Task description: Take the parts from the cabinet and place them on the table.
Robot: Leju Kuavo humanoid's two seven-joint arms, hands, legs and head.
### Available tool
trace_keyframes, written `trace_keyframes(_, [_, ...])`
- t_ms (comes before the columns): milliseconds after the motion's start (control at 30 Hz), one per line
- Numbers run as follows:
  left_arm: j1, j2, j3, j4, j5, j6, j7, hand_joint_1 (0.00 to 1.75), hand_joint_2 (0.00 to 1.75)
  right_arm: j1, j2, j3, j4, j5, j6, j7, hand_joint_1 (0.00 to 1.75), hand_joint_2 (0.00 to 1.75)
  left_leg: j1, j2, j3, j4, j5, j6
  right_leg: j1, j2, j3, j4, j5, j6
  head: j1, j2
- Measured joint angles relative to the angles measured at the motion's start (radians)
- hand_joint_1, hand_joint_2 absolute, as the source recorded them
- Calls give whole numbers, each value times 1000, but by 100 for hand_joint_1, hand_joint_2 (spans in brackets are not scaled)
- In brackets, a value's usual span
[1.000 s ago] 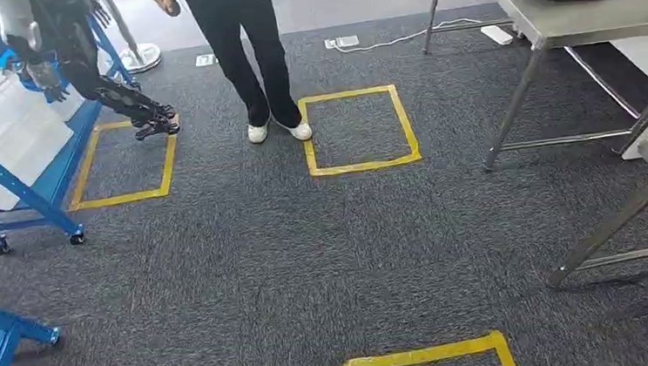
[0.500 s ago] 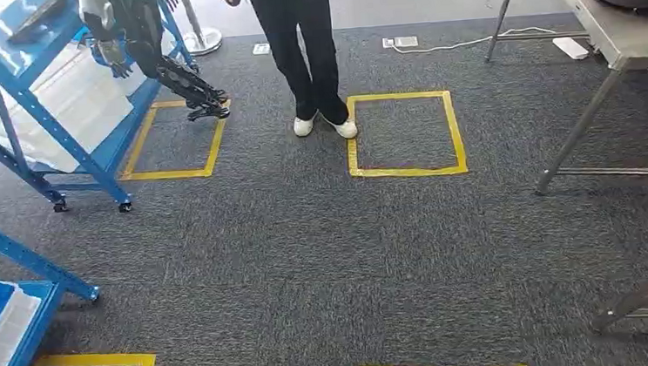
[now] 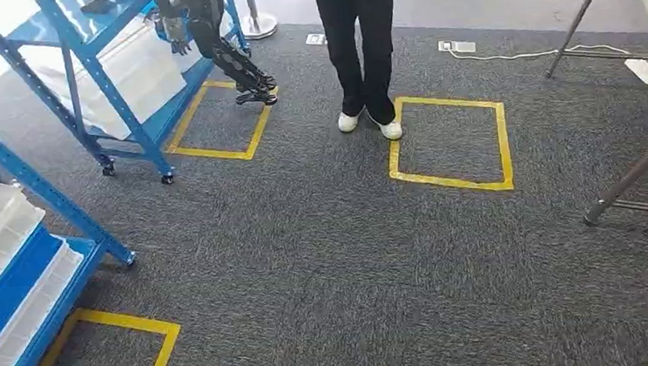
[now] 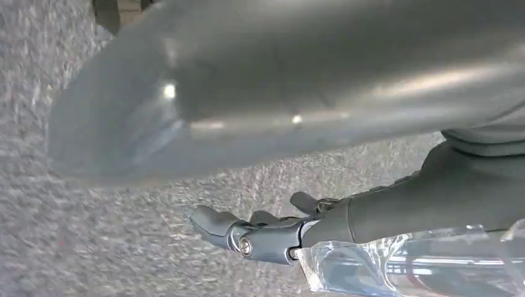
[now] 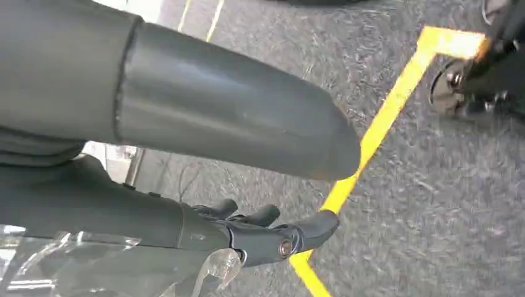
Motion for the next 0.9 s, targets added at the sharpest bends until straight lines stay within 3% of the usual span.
trace_keyframes(33, [-4, 0, 2, 0, -2, 2, 0, 0, 0, 3, 0, 0, 0, 0, 0, 0, 0, 0, 2, -7, 0, 0, 1, 2, 0, 28, -33, 67, -38, 2, 0, 0])
trace_keyframes(67, [-6, 0, 3, 0, -3, 3, 3, 0, 0, 6, 0, 0, 0, -1, 0, 2, 0, 0, 2, -18, 1, 0, 0, 3, 0, 42, -78, 155, -79, 4, 1, 0])
trace_keyframes(100, [-6, -2, 4, 0, -4, 3, 5, 0, 0, 6, -1, 0, 1, -1, 0, 3, 0, 0, 2, -30, 0, 1, -2, 4, -2, 44, -122, 233, -108, 6, 1, 0])
trace_keyframes(133, [-4, -2, 4, 0, -6, 3, 9, 0, 0, 6, -1, 0, 2, -2, 0, 3, 0, 0, 3, -43, 1, 1, -2, 4, -3, 44, -153, 282, -111, 10, 1, 0])
trace_keyframes(167, [-2, -2, 5, 0, -6, 2, 11, 0, 0, 6, -1, 0, 2, -4, 0, 3, 0, 0, 5, -56, 3, 2, -4, 2, -4, 44, -156, 271, -88, 13, 1, 0])
trace_keyframes(233, [-1, -3, 7, 1, -6, 2, 22, 0, 0, 6, -2, 0, 2, -5, 0, 3, 0, 0, 14, -85, 10, 5, -9, -8, -11, 52, -100, 134, 5, 21, 1, 0])
trace_keyframes(267, [-1, -3, 7, 1, -6, 2, 24, 0, 0, 8, -3, 0, 2, -6, 0, 3, 0, 0, 19, -101, 12, 13, -15, -16, -19, 76, -55, 31, 58, 28, 1, 0])
trace_keyframes(300, [-2, -2, 7, 1, -8, 2, 24, 0, 0, 14, -1, 1, 2, -7, 0, 3, 0, 0, 17, -110, 5, 21, -21, -25, -30, 129, -35, -18, 59, 36, 2, 0])
trace_keyframes(333, [-6, -2, 7, 1, -8, 2, 29, 0, 0, 14, -1, 1, 2, -7, 0, 3, 0, 0, 16, -124, -4, 35, -27, -33, -26, 126, -38, -23, 57, 17, 2, 0])
trace_keyframes(433, [3, -2, 7, 1, -10, 2, 34, 0, 0, 4, -2, 1, 2, -7, 0, 3, 0, 0, 23, -144, -9, 28, -22, -42, -13, 97, -37, -21, 57, -7, 0, 0])
trace_keyframes(467, [5, -1, 8, 1, -10, 2, 34, 0, 0, 0, -1, 1, 2, -6, 1, 3, 0, 0, 26, -139, -11, 36, -28, -45, -18, 81, -35, -24, 59, -14, 2, 0])
trace_keyframes(500, [4, -2, 8, 2, -10, 2, 34, 0, 0, 2, -2, 1, 2, -6, 1, 5, 0, 0, 20, -82, -24, 68, -46, -49, -16, 73, -32, -25, 57, -20, -2, 0])
trace_keyframes(533, [-1, -3, 8, 2, -10, 2, 32, 0, 0, 7, -2, 1, 3, -6, 1, 6, 0, 0, 21, -49, -58, 137, -82, -54, -12, 58, -31, -25, 55, -25, -2, 0])
trace_keyframes(600, [-5, -3, 8, 2, -11, 2, 30, 0, 0, 10, -3, 3, 3, -5, 3, 11, 0, 0, 22, -25, -153, 319, -156, -58, -5, 30, -31, -24, 51, -31, -2, 0])
trace_keyframes(633, [-3, -3, 8, 2, -13, 2, 30, 0, 0, 10, -3, 3, 3, -5, 3, 12, 0, 0, 22, -24, -183, 374, -169, -56, -2, 19, -31, -24, 49, -32, -2, 0])
trace_keyframes(667, [1, -3, 8, 2, -14, 2, 30, 0, 0, 10, -3, 4, 3, -6, 3, 13, 0, 0, 21, -23, -192, 384, -160, -53, 1, 9, -29, -24, 47, -34, -2, 0])
trace_keyframes(700, [2, -3, 8, 2, -16, 2, 31, 0, 0, 9, -3, 5, 3, -6, 3, 14, 0, 0, 19, -23, -177, 347, -133, -46, 3, -1, -26, -24, 45, -34, -2, 0])
trace_keyframes(733, [3, -3, 8, 2, -18, 2, 32, 0, 0, 7, -2, 6, 3, -7, 3, 15, 0, 0, 13, -20, -134, 261, -86, -36, 5, -13, -19, -24, 41, -35, -2, 0])
trace_keyframes(767, [1, -3, 8, 2, -21, 2, 34, 0, 0, 7, -2, 6, 3, -7, 3, 16, 0, 0, 4, -4, -85, 164, -40, -24, 5, -24, -12, -25, 37, -35, -2, 0])
trace_keyframes(800, [-1, -2, 9, 2, -21, 2, 34, 0, 0, 7, -1, 7, 3, -8, 3, 16, 0, 0, -11, 41, -37, 72, -5, -7, 5, -34, -6, -27, 33, -35, -2, 0])
trace_keyframes(833, [-6, -1, 9, 2, -21, 2, 35, 0, 0, 7, 0, 7, 3, -8, 4, 17, 0, 0, -24, 74, -28, 43, -21, -1, 12, -44, -2, -24, 26, -29, -2, 0])
trace_keyframes(900, [-8, 0, 9, 2, -21, 2, 35, 0, 0, 4, 1, 7, 3, -8, 4, 18, 0, 0, -27, 52, -32, 43, -22, 5, 7, -66, 2, -29, 23, -22, -2, 0])
